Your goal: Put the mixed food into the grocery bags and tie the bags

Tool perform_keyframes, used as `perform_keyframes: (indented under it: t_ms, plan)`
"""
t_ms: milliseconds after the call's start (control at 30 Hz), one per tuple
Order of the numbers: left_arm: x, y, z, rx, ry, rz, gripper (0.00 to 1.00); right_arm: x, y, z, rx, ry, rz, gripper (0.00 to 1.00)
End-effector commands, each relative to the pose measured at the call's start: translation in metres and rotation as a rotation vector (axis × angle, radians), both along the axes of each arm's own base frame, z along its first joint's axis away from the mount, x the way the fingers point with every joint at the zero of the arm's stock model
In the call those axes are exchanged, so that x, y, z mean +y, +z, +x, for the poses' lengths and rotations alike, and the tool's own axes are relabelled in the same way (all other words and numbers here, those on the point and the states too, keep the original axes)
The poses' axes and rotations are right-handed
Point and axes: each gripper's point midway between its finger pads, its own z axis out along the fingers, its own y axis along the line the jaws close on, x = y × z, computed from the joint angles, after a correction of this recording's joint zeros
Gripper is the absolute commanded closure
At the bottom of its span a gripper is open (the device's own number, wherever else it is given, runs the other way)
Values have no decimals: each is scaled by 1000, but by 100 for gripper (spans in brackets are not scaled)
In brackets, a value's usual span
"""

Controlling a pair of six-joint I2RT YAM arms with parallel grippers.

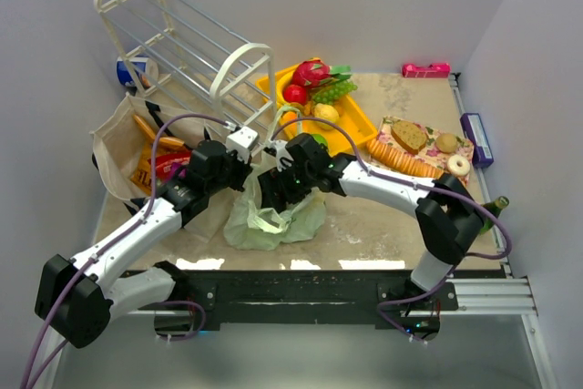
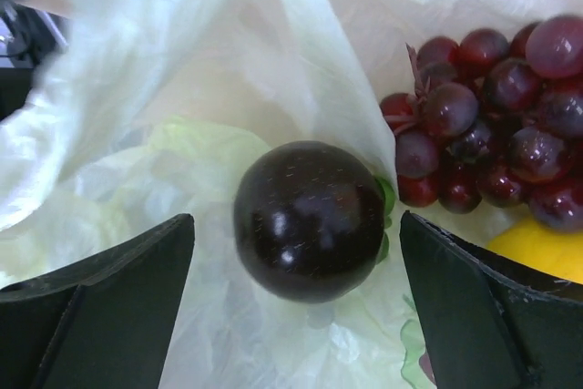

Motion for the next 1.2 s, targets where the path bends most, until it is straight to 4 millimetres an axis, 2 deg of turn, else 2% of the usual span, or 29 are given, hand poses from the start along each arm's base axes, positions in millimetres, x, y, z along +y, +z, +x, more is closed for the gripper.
perform_keyframes:
  t_ms: [0, 133, 233, 433, 533, 600, 633, 667, 767, 800, 833, 867, 900, 1033, 1167]
  plan:
    - [-5, 20, 6, -72, -6, -47, 100, 10, 49, 10, -96, -6, 81, 1]
    - [-5, 19, 5, -70, -8, -44, 100, 5, 74, 18, -159, -43, 93, 1]
    - [-5, 20, 6, -75, -5, -43, 100, -9, 99, 36, -257, -140, 69, 1]
    - [-5, 19, 6, -72, -2, -39, 100, -49, 147, 89, -388, -325, 88, 1]
    - [-4, 18, 6, -71, -1, -37, 100, -85, 152, 128, -424, -457, 74, 1]
    - [-4, 18, 7, -70, 0, -35, 100, -95, 137, 147, -416, -501, 24, 1]
    - [-5, 18, 7, -70, -1, -36, 100, -102, 137, 158, -432, -522, -3, 1]
    - [-5, 18, 7, -70, -3, -35, 100, -108, 115, 173, -405, -543, -61, 1]
    - [-5, 17, 7, -68, -5, -34, 100, -120, 100, 199, -391, -589, -116, 1]
    - [-6, 17, 7, -67, -6, -34, 100, -121, 84, 207, -369, -595, -140, 1]
    - [-5, 17, 7, -68, -5, -34, 100, -124, 83, 216, -369, -614, -136, 1]
    - [-4, 16, 7, -66, -3, -28, 100, -126, 78, 221, -360, -624, -143, 1]
    - [-5, 17, 7, -69, -6, -31, 100, -125, 65, 226, -338, -623, -158, 1]
    - [-4, 16, 7, -65, -4, -26, 100, -124, 53, 239, -308, -650, -122, 4]
    - [-6, 16, 8, -66, -9, -28, 100, -119, 46, 239, -298, -628, -89, 6]
